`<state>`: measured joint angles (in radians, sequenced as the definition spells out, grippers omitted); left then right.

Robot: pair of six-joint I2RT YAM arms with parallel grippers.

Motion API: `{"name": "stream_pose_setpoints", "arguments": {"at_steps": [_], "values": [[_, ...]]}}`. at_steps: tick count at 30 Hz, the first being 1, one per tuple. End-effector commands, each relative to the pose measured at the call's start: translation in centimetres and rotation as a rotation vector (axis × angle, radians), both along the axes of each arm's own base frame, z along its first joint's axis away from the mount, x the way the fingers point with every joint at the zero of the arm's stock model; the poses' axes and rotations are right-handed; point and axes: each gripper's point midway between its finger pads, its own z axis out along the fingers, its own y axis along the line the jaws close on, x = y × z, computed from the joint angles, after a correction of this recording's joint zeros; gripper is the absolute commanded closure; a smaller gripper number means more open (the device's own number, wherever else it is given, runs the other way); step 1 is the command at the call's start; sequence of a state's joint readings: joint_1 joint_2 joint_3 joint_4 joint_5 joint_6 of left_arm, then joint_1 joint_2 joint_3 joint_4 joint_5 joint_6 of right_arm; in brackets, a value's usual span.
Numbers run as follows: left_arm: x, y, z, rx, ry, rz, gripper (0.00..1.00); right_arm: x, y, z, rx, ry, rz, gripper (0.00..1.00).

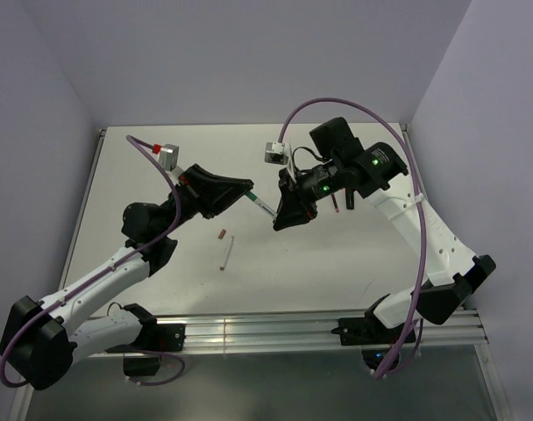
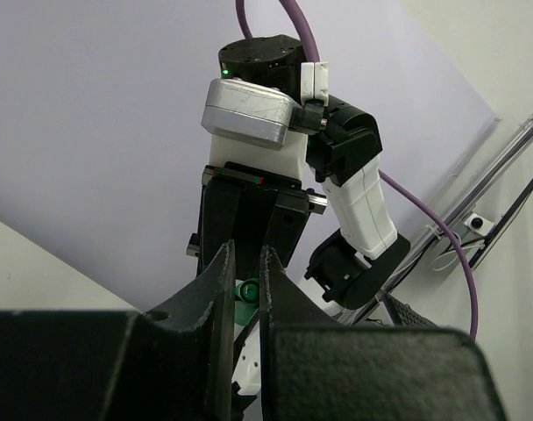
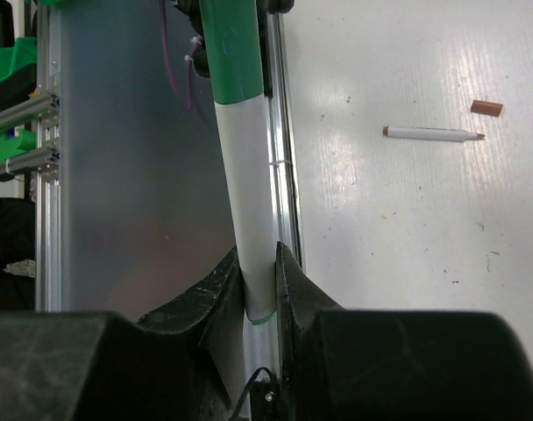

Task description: Insert the pens into the pen caps

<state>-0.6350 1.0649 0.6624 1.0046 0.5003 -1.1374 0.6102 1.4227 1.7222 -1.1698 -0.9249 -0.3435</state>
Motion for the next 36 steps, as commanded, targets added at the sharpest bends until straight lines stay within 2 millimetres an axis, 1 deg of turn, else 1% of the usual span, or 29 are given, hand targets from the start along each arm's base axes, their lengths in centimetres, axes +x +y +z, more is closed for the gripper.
{"name": "stream_pose_setpoints", "arguments": {"at_steps": [1,4,5,6,7,8,9,10,11,13,14,15,16,17,18,19,20,23,27,28,30,31,33,34,36], "values": [[-7.6,-3.5,-11.2,0.374,0.183,-0.462,1.0,3.8,4.1,11.4,0.399,-0.424,0.048,1.0],[-7.1,-3.6,-10.4,0.379,0.136,-0.434,1.0,4.1,4.3,10.9,0.394,-0.393,0.032,1.0],[-6.6,-3.6,-9.4,0.371,0.095,-0.411,1.0,4.4,4.3,10.4,0.382,-0.383,0.015,1.0],[-6.3,-3.5,-9.1,0.367,0.086,-0.398,1.0,4.5,4.3,10.1,0.377,-0.378,0.009,1.0],[-5.7,-3.4,-8.8,0.365,0.085,-0.38,1.0,4.5,4.3,9.8,0.371,-0.374,0.002,1.0],[-4.7,-3.0,-8.1,0.359,0.074,-0.348,1.0,4.6,4.2,9.2,0.356,-0.359,-0.014,1.0],[-4.1,-2.8,-7.9,0.358,0.073,-0.328,1.0,4.7,4.1,8.9,0.352,-0.354,-0.023,1.0],[-3.5,-2.6,-7.6,0.358,0.073,-0.307,1.0,4.8,4.1,8.2,0.339,-0.331,-0.034,1.0],[-2.4,-2.1,-7.1,0.354,0.065,-0.269,1.0,4.8,3.9,8.2,0.336,-0.334,-0.049,1.0],[-1.4,-1.7,-6.2,0.343,0.053,-0.231,0.99,5.0,3.8,7.5,0.323,-0.305,-0.069,1.0],[-0.5,-1.3,-5.9,0.339,0.056,-0.202,1.0,5.0,3.7,7.1,0.317,-0.29,-0.074,1.0],[-0.1,-1.1,-5.5,0.334,0.049,-0.192,1.0,5.4,3.5,6.8,0.309,-0.28,-0.09,1.0],[0.2,-0.9,-4.7,0.323,0.032,-0.183,1.0,5.4,3.5,6.3,0.3,-0.252,-0.1,1.0],[0.9,-0.5,-4.2,0.317,0.023,-0.159,1.0,5.5,3.4,6.0,0.295,-0.235,-0.106,1.0],[1.2,-0.4,-3.8,0.315,0.016,-0.148,0.99,5.4,3.4,5.7,0.294,-0.217,-0.103,1.0],[1.5,-0.2,-3.3,0.311,0.006,-0.135,1.0,5.7,3.4,5.0,0.281,-0.186,-0.115,1.0],[1.8,0.1,-2.5,0.303,-0.016,-0.118,1.0,5.7,3.4,4.6,0.276,-0.172,-0.115,1.0],[2.7,0.6,-1.2,0.291,-0.042,-0.08,1.0,5.5,3.3,3.5,0.263,-0.138,-0.116,1.0],[3.6,1.2,-0.1,0.279,-0.061,-0.043,0.98,5.3,3.3,2.5,0.254,-0.105,-0.12,1.0],[3.8,1.3,0.3,0.278,-0.072,-0.037,0.96,5.2,3.2,2.0,0.249,-0.087,-0.122,1.0],[4.2,1.6,0.8,0.276,-0.081,-0.025,0.91,5.1,3.2,1.8,0.249,-0.08,-0.122,1.0],[4.6,1.7,1.0,0.275,-0.082,-0.018,0.81,5.0,3.2,1.5,0.245,-0.063,-0.124,1.0],[4.9,1.8,1.4,0.272,-0.087,-0.012,0.71,5.0,3.1,1.4,0.252,-0.047,-0.125,1.0],[5.0,1.9,1.7,0.274,-0.097,-0.007,0.6,5.1,3.1,1.3,0.252,-0.029,-0.134,1.0],[5.6,2.2,2.0,0.274,-0.1,0.022,0.49,5.5,2.8,1.1,0.254,-0.02,-0.143,1.0]]}}
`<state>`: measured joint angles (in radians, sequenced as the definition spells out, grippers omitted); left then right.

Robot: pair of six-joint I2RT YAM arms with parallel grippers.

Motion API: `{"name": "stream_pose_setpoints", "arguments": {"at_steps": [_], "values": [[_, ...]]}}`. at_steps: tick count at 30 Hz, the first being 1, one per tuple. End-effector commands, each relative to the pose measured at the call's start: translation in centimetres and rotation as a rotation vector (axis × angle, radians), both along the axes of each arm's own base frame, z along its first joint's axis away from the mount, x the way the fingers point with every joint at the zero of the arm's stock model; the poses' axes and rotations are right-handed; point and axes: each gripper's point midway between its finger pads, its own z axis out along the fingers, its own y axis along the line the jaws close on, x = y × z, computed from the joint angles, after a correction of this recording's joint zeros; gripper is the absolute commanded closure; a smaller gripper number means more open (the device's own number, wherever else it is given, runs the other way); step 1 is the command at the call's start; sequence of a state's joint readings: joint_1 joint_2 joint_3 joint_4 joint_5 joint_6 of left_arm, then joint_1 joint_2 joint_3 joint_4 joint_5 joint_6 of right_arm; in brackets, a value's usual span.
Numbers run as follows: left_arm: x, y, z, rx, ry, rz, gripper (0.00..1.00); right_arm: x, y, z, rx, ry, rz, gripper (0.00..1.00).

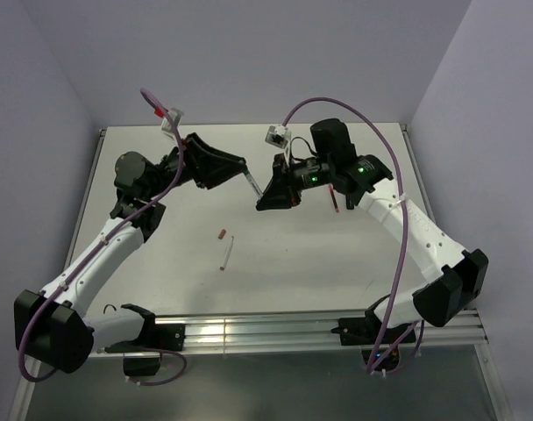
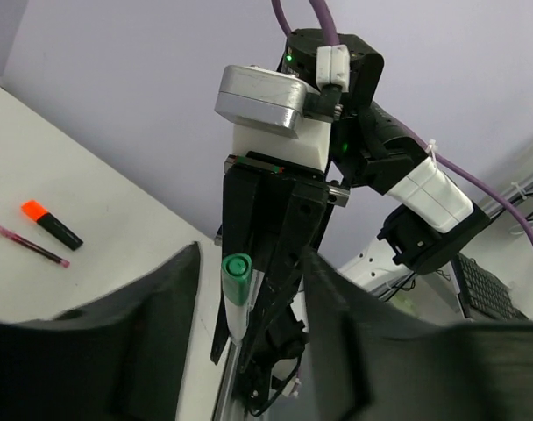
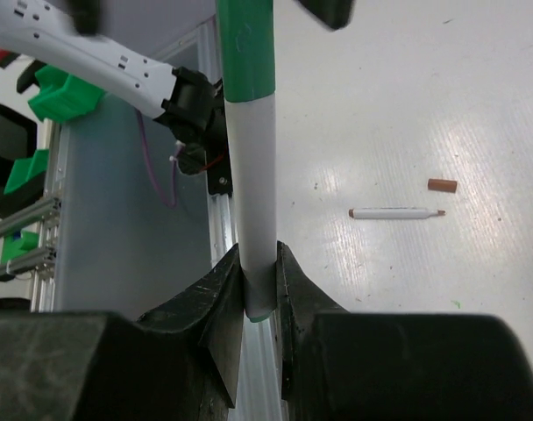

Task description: Insert the pens into the pen caps

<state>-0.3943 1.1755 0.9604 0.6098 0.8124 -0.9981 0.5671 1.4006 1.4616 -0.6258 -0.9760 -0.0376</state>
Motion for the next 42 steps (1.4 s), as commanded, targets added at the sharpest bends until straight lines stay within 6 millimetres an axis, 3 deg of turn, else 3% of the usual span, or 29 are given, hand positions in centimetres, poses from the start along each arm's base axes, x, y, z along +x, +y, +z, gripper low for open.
{"name": "stream_pose_setpoints", "arguments": {"at_steps": [1,5,9,10,12,13,16,20,24,31,36,42], "values": [[0.0,0.6,2.6,-0.005,-0.097,0.015,0.42,0.7,-0.4,2.1,0.072,-0.031,-0.032,1.0],[2.1,2.2,3.5,-0.014,-0.096,0.102,0.26,1.5,-1.0,0.9,0.055,0.015,-0.066,1.0],[3.4,3.5,2.4,0.016,-0.062,0.169,0.18,3.2,-1.9,-1.6,-0.006,0.075,-0.164,1.0],[3.6,4.0,1.7,0.031,-0.057,0.186,0.17,4.9,-2.8,-3.0,-0.05,0.095,-0.248,1.0],[3.7,4.4,0.3,0.063,-0.022,0.194,0.17,6.3,-4.2,-5.1,-0.123,0.142,-0.327,1.0],[3.6,4.9,-0.5,0.082,-0.024,0.212,0.17,8.4,-5.7,-6.9,-0.181,0.159,-0.415,1.0],[3.2,5.5,-2.0,0.125,-0.011,0.217,0.17,10.8,-9.0,-11.1,-0.331,0.203,-0.552,1.0],[3.1,6.0,-2.7,0.134,-0.004,0.236,0.15,12.7,-13.0,-16.1,-0.506,0.253,-0.681,1.0],[3.7,6.3,-3.4,0.156,0.02,0.267,0.12,14.1,-15.4,-20.0,-0.627,0.305,-0.757,1.0],[3.7,6.5,-4.7,0.192,0.077,0.28,0.08,17.0,-18.2,-24.3,-0.697,0.459,-0.853,1.0],[3.1,6.7,-6.0,0.201,0.131,0.28,0.08,17.1,-18.9,-26.7,-0.729,0.57,-0.851,1.0],[2.7,6.7,-6.3,0.18,0.156,0.274,0.07,17.1,-20.2,-28.0,-0.738,0.66,-0.869,1.0]]}}
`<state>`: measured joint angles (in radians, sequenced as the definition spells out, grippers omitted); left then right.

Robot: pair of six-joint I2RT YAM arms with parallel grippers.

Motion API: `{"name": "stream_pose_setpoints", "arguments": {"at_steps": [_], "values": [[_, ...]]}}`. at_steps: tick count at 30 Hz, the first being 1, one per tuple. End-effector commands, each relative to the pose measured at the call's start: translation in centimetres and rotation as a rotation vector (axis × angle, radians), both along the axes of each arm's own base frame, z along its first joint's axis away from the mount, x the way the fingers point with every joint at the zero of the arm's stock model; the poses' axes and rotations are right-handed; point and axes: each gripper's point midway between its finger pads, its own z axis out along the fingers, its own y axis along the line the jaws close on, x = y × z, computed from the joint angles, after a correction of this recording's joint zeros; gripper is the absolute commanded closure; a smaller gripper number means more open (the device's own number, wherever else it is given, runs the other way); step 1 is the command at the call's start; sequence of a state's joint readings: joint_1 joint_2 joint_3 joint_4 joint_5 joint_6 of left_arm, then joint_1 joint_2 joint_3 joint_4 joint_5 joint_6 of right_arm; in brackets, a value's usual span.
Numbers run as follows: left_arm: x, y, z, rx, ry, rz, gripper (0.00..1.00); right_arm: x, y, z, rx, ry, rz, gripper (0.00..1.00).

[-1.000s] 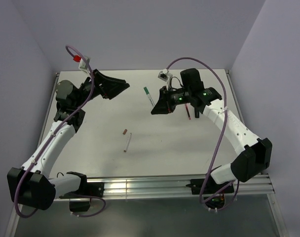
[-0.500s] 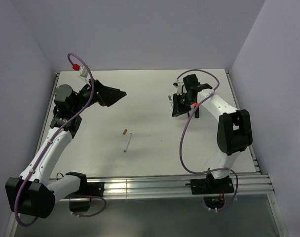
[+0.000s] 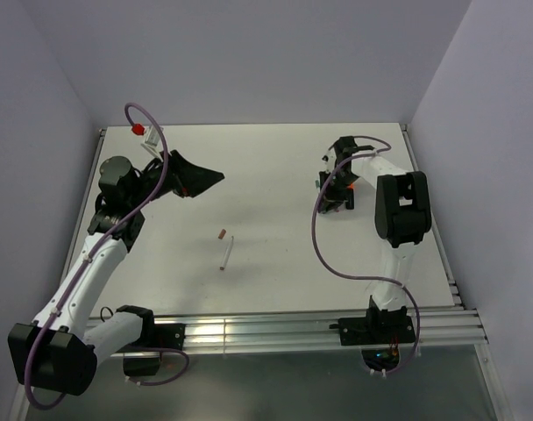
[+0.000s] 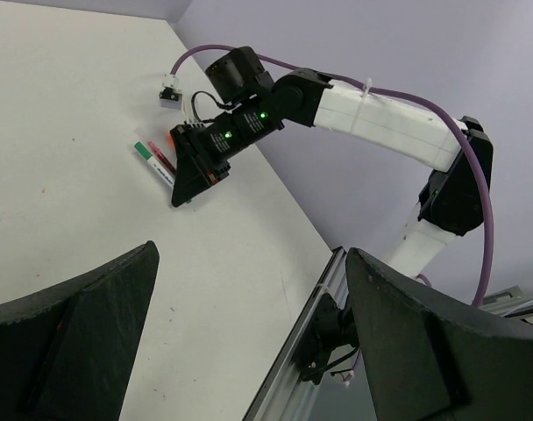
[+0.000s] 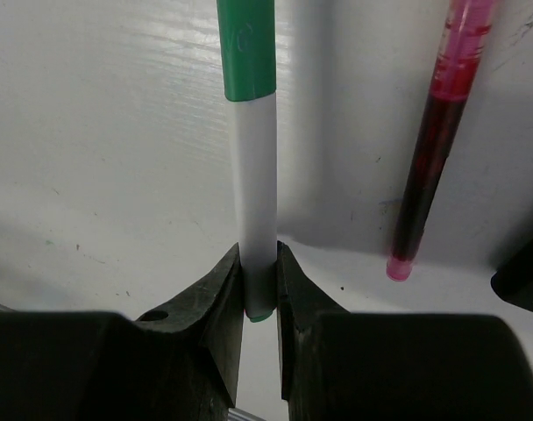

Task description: Insert the pens into the pen caps

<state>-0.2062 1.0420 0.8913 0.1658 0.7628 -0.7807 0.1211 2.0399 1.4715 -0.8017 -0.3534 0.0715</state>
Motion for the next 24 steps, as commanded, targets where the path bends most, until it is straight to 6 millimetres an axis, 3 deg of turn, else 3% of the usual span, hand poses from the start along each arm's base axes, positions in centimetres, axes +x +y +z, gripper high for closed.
{"name": "stream_pose_setpoints", "arguments": {"at_steps": [1,10,20,24], "values": [[-0.4,0.2,0.7,-0.02,-0.02,0.008,0.06,1.2,-0.8,1.0,0.015,0.0,-0.046,1.0],[-0.3,0.3,0.1,-0.024,0.001,0.013,0.06,1.6,-3.0,-0.1,0.035,0.06,-0.116,0.98],[0.0,0.2,-0.4,-0.032,0.028,0.011,0.05,1.7,-2.8,-0.2,0.054,0.082,-0.115,0.99],[0.2,0.1,-0.3,-0.036,0.03,0.011,0.05,1.8,-3.0,-0.1,0.041,0.073,-0.121,0.93]]}}
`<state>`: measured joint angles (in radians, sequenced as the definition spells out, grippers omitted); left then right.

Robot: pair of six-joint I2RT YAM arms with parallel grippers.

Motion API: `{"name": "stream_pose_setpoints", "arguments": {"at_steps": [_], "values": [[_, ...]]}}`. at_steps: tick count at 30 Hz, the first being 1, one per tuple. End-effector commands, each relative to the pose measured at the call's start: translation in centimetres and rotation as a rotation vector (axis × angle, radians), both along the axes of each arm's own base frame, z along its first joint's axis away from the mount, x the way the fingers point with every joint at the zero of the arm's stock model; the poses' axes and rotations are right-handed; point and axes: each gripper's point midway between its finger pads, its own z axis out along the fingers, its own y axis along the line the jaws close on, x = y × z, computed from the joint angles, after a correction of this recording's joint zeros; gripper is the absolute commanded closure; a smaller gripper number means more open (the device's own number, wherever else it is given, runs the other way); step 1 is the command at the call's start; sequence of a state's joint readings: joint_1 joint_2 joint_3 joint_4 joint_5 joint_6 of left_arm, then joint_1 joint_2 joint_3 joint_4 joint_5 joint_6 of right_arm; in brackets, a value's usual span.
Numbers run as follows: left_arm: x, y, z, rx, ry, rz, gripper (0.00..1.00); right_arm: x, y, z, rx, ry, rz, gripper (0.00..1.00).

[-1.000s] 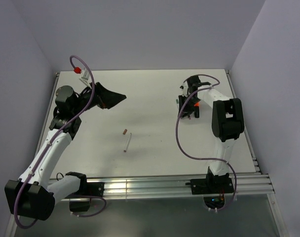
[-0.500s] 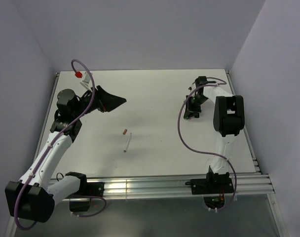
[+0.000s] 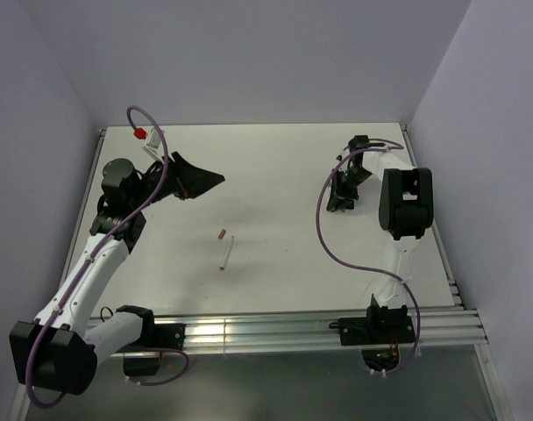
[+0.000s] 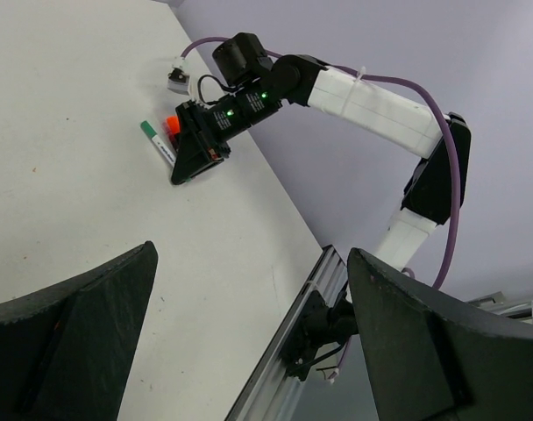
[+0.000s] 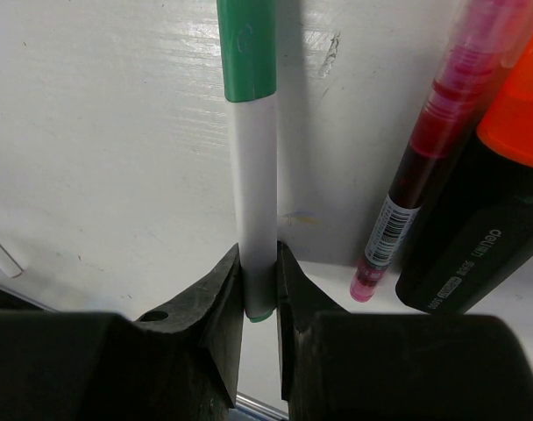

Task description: Insert the pens into the pen caps

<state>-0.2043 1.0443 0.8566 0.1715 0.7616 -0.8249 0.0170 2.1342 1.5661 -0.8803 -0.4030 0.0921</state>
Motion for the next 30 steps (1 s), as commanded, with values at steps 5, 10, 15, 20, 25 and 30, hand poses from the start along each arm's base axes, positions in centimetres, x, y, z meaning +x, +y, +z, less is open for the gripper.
{"name": "stream_pose_setpoints", "arguments": {"at_steps": [5,10,15,20,25,30], "values": [[0.2,0.1,1.2,-0.015,-0.04,0.009,0.04,0.8,-0.6,0.8,-0.035,-0.017,-0.023,0.86],[0.2,0.1,1.2,-0.02,-0.039,0.009,0.03,1.3,-1.4,0.8,-0.075,-0.027,-0.041,0.86],[0.3,0.1,1.0,-0.02,-0.028,0.01,0.02,1.8,-2.1,0.3,-0.11,-0.021,-0.057,0.84],[0.3,0.2,1.1,-0.017,-0.03,0.013,0.02,2.2,-2.7,0.0,-0.143,-0.024,-0.06,0.82],[0.3,0.1,1.0,-0.02,-0.028,0.013,0.02,2.5,-2.7,-0.1,-0.147,-0.021,-0.053,0.75],[0.3,0.2,0.9,-0.017,-0.026,0.018,0.01,2.4,-2.8,-0.3,-0.152,-0.014,-0.053,0.71]]}}
